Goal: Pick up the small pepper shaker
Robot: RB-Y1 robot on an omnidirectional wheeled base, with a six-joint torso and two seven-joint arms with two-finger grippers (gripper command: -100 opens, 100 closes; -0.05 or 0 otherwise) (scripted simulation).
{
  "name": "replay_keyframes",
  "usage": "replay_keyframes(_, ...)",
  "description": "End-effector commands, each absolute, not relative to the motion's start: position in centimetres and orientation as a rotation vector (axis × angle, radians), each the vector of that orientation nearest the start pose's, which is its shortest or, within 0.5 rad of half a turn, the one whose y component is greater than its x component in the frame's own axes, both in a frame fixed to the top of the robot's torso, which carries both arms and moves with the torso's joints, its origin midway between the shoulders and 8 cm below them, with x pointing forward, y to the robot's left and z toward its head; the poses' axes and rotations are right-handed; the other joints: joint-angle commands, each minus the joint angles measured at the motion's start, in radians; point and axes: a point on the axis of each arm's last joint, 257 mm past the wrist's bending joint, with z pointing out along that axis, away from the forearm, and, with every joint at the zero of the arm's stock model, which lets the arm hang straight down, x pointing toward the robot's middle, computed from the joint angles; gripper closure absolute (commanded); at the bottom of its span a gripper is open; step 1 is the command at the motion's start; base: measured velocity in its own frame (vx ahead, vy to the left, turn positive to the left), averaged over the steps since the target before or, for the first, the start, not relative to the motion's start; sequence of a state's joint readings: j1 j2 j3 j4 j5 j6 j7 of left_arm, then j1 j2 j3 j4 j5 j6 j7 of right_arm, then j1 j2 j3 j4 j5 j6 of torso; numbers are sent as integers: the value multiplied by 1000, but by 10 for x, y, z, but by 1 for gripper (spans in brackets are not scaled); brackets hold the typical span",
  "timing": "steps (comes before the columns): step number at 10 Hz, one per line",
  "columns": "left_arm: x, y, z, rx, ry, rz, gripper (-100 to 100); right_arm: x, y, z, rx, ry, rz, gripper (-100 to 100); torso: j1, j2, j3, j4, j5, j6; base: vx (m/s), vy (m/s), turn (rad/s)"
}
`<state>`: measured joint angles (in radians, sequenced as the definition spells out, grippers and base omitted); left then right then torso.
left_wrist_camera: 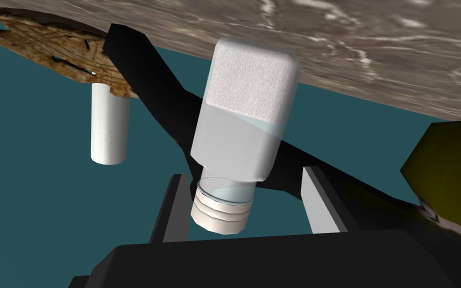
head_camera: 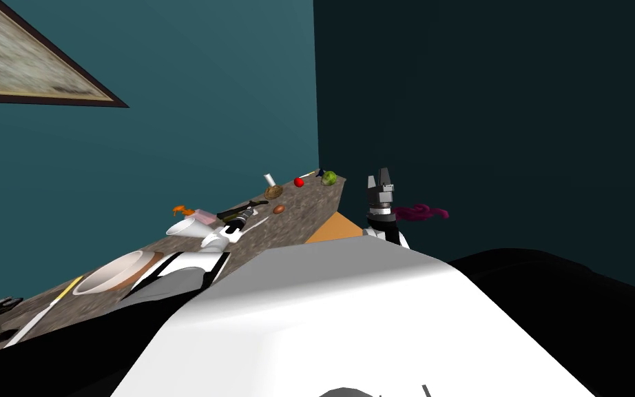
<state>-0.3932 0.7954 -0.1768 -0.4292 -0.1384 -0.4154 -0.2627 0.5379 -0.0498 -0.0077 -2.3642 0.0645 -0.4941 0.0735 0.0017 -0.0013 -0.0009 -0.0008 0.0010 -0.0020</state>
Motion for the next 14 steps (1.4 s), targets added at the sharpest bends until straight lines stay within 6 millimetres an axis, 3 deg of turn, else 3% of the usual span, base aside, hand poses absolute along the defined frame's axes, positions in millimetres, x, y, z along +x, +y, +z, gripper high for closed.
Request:
replay_keyframes(1, 522, 612, -300, -528, 1789, -57, 100, 327, -268, 48, 516, 675, 1185, 0, 0, 0, 0, 0, 0, 0, 0, 0, 0)
replay_keyframes(4, 522, 613, -300, -526, 1789, -54, 100, 327, -268, 47, 516, 675, 1185, 0, 4, -1, -1, -1, 2, 0, 0, 0, 0)
replay_keyframes(5, 522, 613, -300, -526, 1789, -54, 0, 327, -268, 47, 516, 675, 1185, 0, 4, -1, -1, -1, 2, 0, 0, 0, 0)
replay_keyframes(6, 507, 617, -317, -559, 1820, -35, 100, 327, -268, 47, 516, 675, 1185, 0, 4, -1, -1, -1, 2, 0, 8, 34, -5)
replay_keyframes(8, 508, 594, -324, -546, 1834, -54, 100, 327, -268, 47, 515, 675, 1185, 0, 11, 0, -2, -5, 8, -4, 11, 80, 16)
replay_keyframes(11, 515, 587, -317, -528, 1822, -71, 100, 327, -268, 47, 516, 675, 1185, 0, 14, -3, -5, -8, 12, -4, -3, 22, 7)
replay_keyframes(12, 500, 592, -333, -559, 1850, -43, 100, 327, -268, 47, 516, 675, 1185, 0, 13, -3, -5, -8, 11, -4, 9, 21, -12)
replay_keyframes(14, 513, 578, -319, -526, 1827, -75, 100, 327, -268, 47, 516, 675, 1185, 0, 16, -3, -7, -11, 15, -7, 2, 21, 15)
